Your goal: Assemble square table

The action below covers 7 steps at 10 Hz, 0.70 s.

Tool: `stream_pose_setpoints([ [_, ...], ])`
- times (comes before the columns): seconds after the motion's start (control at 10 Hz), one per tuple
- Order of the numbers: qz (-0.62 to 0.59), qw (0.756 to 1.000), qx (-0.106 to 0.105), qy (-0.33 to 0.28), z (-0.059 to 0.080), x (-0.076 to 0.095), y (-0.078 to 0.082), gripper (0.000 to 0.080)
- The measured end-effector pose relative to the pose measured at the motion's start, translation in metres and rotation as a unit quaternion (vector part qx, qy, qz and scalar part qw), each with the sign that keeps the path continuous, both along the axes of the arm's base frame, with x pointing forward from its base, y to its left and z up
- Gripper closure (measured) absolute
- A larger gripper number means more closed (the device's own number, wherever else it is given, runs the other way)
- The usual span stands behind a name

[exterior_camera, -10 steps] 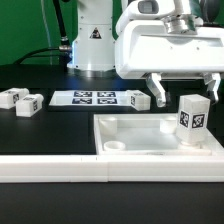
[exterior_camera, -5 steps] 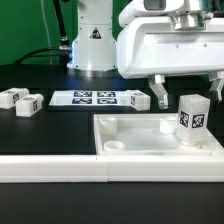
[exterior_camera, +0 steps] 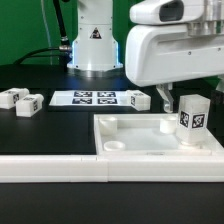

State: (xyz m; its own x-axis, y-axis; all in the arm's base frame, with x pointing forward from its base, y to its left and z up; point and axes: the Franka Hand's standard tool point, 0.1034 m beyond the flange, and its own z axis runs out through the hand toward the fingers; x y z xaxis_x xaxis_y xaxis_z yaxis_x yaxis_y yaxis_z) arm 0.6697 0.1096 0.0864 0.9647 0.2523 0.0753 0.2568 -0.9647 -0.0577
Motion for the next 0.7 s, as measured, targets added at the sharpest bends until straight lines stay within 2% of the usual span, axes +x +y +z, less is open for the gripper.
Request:
stream_pose_setpoints([
  [0.3, -0.011, 1.000, 0.001, 0.001, -0.0009, 0.0003, -0.0020, 0.0150],
  [0.5, -0.019, 1.000, 0.002, 0.002, -0.0010, 0.0002, -0.0022, 0.0403],
  [0.6, -0.032, 0.999, 0.003, 0.003, -0.0010, 0.0002, -0.0019, 0.0403],
  [0.7, -0.083, 0.997, 0.005, 0.007, -0.0012, 0.0003, -0.0039, 0.0505],
])
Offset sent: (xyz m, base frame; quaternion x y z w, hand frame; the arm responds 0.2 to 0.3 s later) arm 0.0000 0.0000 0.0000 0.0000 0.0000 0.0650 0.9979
